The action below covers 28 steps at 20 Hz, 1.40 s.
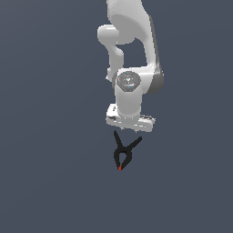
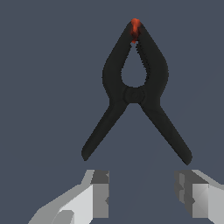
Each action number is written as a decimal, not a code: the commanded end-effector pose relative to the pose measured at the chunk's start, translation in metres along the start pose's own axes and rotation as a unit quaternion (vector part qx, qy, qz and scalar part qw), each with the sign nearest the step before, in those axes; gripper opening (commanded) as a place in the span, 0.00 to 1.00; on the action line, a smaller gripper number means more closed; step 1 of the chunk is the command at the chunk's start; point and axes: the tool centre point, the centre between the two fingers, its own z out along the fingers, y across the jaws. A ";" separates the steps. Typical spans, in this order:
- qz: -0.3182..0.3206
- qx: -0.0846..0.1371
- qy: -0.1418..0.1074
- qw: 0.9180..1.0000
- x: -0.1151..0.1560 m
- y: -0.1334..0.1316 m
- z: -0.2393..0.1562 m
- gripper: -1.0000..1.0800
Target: Pick up the object and move it to a goal position.
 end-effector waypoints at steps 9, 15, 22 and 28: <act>0.159 0.036 -0.028 0.986 -0.002 -0.033 0.050 0.62; 0.219 0.046 -0.041 0.974 -0.004 -0.045 0.069 0.62; 0.250 0.051 -0.048 0.966 -0.006 -0.050 0.079 0.62; 0.250 0.051 -0.048 0.966 -0.006 -0.051 0.083 0.62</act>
